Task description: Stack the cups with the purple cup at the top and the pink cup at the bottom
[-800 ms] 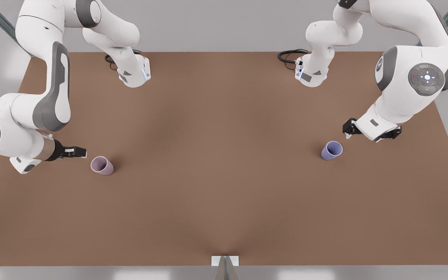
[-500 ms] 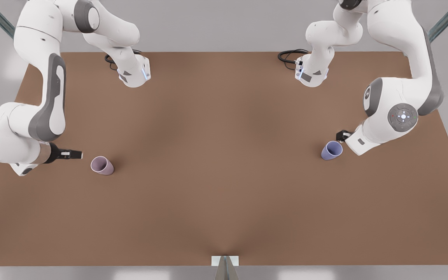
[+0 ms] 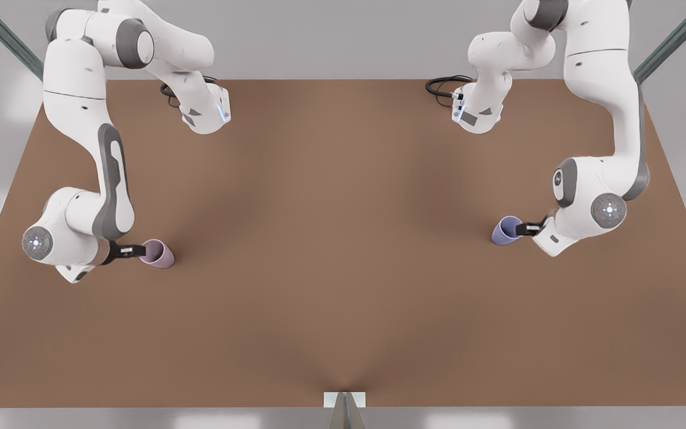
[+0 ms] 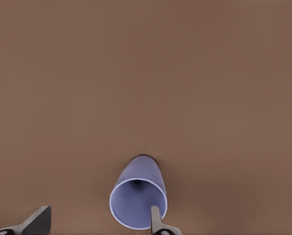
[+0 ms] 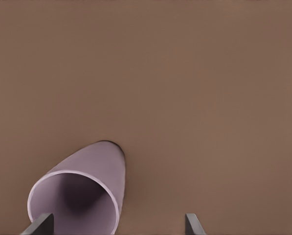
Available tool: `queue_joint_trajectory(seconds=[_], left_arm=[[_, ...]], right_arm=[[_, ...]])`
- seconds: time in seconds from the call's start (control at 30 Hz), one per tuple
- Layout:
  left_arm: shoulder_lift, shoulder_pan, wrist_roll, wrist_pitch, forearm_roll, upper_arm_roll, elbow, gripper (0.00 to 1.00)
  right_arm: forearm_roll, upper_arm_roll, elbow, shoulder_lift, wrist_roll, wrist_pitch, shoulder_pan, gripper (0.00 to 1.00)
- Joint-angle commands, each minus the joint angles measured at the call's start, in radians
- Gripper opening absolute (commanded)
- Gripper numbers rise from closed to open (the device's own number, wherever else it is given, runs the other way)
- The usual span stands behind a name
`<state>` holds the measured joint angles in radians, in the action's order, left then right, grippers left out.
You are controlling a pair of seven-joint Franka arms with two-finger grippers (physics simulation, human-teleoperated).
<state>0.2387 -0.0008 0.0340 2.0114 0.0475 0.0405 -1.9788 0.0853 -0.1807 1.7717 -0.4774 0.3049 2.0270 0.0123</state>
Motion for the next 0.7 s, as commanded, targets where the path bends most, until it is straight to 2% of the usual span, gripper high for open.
queue_joint_trajectory(seconds=[0.0,0.3,0.33,0.37,0.4,0.5,0.53,0.57,0.63,0.67], left_arm=[[0.011,-0.002,0.070,0.133,-0.038,0.004,-0.025,1.00],[0.057,0.005,0.122,0.182,-0.038,0.039,-0.100,1.00],[0.062,0.005,0.122,0.181,-0.038,0.039,-0.101,1.00],[0.068,0.005,0.122,0.181,-0.038,0.039,-0.101,1.00],[0.080,0.005,0.122,0.182,-0.038,0.039,-0.101,1.00],[0.090,0.005,0.122,0.179,-0.040,0.039,-0.104,1.00],[0.091,0.005,0.122,0.181,-0.049,0.039,-0.118,1.00],[0.097,0.005,0.122,0.181,-0.061,0.039,-0.123,1.00],[0.105,0.005,0.122,0.179,-0.061,0.039,-0.124,0.92],[0.105,0.005,0.122,0.178,-0.061,0.039,-0.124,0.92]], right_arm=[[0.002,-0.006,0.009,-0.015,0.169,0.133,-0.002,1.00],[0.011,-0.005,0.058,-0.069,0.243,0.182,-0.011,1.00],[0.013,-0.005,0.058,-0.079,0.243,0.182,-0.011,0.96],[0.013,-0.005,0.058,-0.082,0.243,0.182,-0.011,0.75],[0.013,-0.005,0.057,-0.084,0.243,0.182,-0.011,0.60],[0.067,-0.003,0.055,-0.086,0.235,0.168,-0.014,0.54],[0.067,-0.003,0.052,-0.084,0.235,0.168,-0.015,0.49],[0.097,-0.003,0.052,-0.084,0.233,0.167,-0.015,0.49],[0.102,-0.003,0.055,-0.086,0.232,0.163,-0.029,0.47],[0.102,-0.003,0.057,-0.086,0.232,0.163,-0.029,0.29]])
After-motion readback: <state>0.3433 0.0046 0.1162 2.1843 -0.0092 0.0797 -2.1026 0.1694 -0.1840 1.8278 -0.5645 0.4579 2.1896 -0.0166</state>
